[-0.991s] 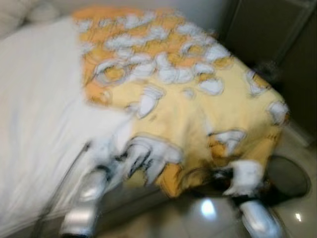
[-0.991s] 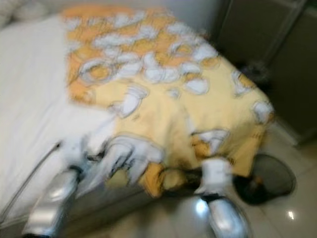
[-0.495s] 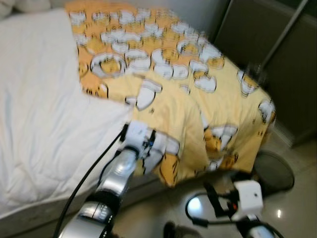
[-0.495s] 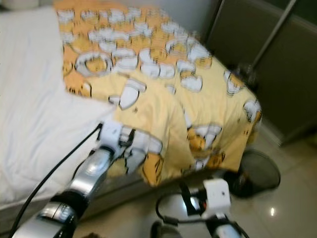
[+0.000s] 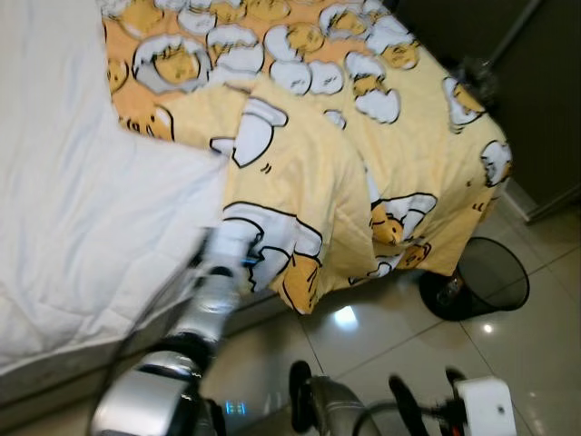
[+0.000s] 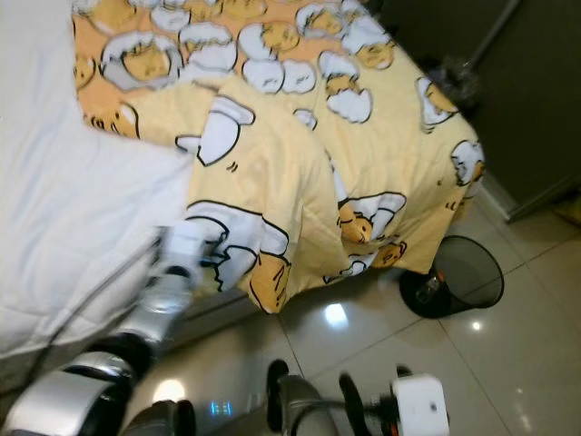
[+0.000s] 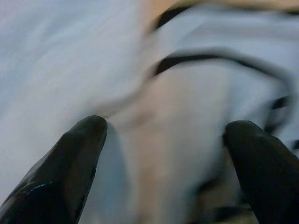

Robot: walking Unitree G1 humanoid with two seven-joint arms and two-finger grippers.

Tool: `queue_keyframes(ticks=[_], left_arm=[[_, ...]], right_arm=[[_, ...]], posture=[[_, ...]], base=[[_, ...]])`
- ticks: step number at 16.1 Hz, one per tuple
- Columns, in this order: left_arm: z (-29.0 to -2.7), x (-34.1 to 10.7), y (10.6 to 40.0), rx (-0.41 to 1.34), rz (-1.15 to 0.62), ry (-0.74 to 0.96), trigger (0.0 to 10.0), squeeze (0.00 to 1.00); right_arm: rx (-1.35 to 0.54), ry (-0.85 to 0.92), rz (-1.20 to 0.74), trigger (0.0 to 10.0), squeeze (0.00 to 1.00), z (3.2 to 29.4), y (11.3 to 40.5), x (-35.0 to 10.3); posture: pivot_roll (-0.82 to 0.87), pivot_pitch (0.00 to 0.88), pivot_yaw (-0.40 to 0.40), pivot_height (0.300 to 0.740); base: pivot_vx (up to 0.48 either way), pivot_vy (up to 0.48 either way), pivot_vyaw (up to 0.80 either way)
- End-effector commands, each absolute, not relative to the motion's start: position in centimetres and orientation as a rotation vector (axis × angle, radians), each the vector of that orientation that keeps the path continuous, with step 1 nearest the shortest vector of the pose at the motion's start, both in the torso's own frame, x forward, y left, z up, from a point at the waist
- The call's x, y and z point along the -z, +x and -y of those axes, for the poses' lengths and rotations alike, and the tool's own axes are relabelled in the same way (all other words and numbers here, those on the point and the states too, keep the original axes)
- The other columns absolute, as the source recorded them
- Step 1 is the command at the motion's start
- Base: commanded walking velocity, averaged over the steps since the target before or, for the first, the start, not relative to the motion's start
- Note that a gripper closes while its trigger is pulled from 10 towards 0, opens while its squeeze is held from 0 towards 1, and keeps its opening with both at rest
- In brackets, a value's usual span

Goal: Clean up the room

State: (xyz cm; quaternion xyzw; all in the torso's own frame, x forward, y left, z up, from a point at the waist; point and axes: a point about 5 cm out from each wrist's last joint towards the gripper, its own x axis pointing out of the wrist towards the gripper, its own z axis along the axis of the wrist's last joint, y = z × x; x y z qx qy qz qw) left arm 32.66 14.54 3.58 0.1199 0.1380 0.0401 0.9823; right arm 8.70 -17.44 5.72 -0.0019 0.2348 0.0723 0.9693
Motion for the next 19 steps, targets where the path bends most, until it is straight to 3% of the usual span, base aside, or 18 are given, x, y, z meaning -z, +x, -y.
queue_keyframes(ticks=[1, 4, 5, 7, 8, 14, 19], left_arm=[[-13.9, -3.0, 32.3, -0.093, -0.303, 0.208, 10.0, 0.0], [-13.8, -2.6, 31.9, -0.092, -0.317, 0.194, 10.0, 0.0], [-12.3, -2.0, 31.5, 0.009, -0.357, 0.142, 10.0, 0.0], [-11.8, -1.7, 31.4, 0.048, -0.38, 0.117, 10.0, 0.0], [-11.9, -1.5, 31.2, 0.046, -0.388, 0.15, 0.0, 0.0], [-15.4, -0.2, 29.9, -0.074, -0.414, 0.556, 0.0, 0.0], [-16.6, 0.3, 28.6, -0.154, -0.358, 0.64, 0.0, 0.0]], right_arm=[[-0.149, -0.007, -0.477, 10.0, 0.0, 17.7, 8.6, -6.2], [-0.152, -0.008, -0.494, 10.0, 0.0, 17.8, 8.3, -6.3], [-0.157, -0.01, -0.509, 10.0, 0.0, 17.8, 8.1, -6.1], [-0.154, -0.01, -0.519, 10.0, 0.0, 17.8, 8.1, -6.1], [-0.151, -0.011, -0.526, 10.0, 0.0, 17.8, 8.0, -6.0], [-0.151, -0.014, -0.544, 10.0, 0.0, 17.6, 8.1, -5.5], [-0.154, -0.021, -0.558, 10.0, 0.0, 17.6, 8.2, -4.7]], posture=[[-0.24, 0.327, -0.148, 0.74], [-0.24, 0.329, -0.156, 0.74], [-0.24, 0.332, -0.158, 0.74], [-0.24, 0.333, -0.158, 0.74], [-0.24, 0.333, -0.156, 0.74], [-0.23, 0.326, -0.145, 0.74], [-0.2, 0.308, -0.132, 0.74]], base=[[0.0, 0.0, 0.0], [0.0, 0.0, 0.0], [0.0, 0.0, 0.0], [0.0, 0.0, 0.0], [0.0, 0.0, 0.0], [0.0, 0.0, 0.0], [0.0, 0.0, 0.0]])
